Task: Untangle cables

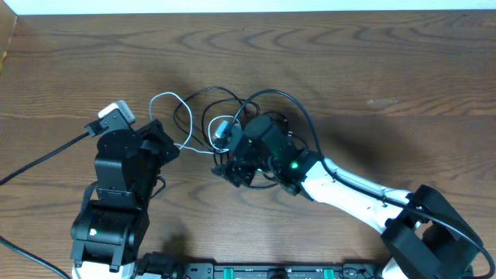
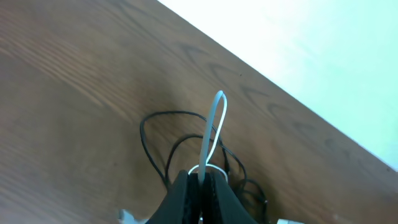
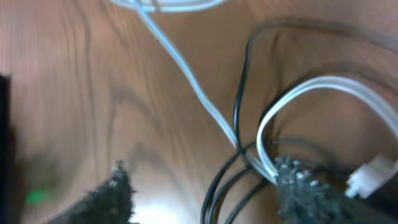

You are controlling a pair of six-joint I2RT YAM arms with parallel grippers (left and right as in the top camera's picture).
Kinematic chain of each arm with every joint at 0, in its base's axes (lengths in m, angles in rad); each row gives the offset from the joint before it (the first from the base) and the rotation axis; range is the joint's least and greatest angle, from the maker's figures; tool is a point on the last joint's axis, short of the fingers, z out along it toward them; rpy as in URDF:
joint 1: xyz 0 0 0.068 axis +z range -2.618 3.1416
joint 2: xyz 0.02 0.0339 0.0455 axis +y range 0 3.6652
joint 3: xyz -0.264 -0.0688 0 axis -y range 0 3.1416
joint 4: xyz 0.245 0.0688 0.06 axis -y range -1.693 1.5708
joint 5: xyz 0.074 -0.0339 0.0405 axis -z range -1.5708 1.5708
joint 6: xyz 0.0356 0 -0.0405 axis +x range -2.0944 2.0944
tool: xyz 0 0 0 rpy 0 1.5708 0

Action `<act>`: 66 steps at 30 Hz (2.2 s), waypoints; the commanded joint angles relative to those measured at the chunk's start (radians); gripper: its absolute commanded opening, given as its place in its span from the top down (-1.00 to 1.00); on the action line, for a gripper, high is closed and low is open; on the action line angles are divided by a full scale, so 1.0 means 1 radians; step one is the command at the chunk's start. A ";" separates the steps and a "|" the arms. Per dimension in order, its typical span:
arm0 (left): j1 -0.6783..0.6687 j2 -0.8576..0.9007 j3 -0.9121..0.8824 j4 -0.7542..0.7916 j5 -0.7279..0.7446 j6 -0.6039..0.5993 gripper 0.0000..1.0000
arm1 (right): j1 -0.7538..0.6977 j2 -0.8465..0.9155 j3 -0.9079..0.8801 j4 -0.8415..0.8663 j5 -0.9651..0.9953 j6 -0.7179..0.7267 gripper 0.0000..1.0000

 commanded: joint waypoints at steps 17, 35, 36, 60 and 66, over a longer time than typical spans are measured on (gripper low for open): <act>0.004 -0.001 0.025 0.008 0.077 -0.260 0.85 | 0.057 0.149 0.005 0.265 -0.054 -0.092 -0.30; 0.028 -0.002 0.026 0.053 0.227 -0.334 0.85 | 0.074 0.220 0.006 0.364 -0.010 0.000 0.98; 0.047 -0.001 0.026 0.053 0.227 -0.321 0.85 | 0.067 0.217 0.006 0.368 -0.050 0.028 0.98; 0.116 0.352 0.024 -0.092 0.195 -0.270 -0.40 | -0.350 -0.112 0.006 0.307 -0.389 0.251 0.98; 0.116 0.417 0.024 -0.089 0.205 -0.270 -0.40 | -0.391 -0.226 0.006 0.328 -0.484 0.255 0.98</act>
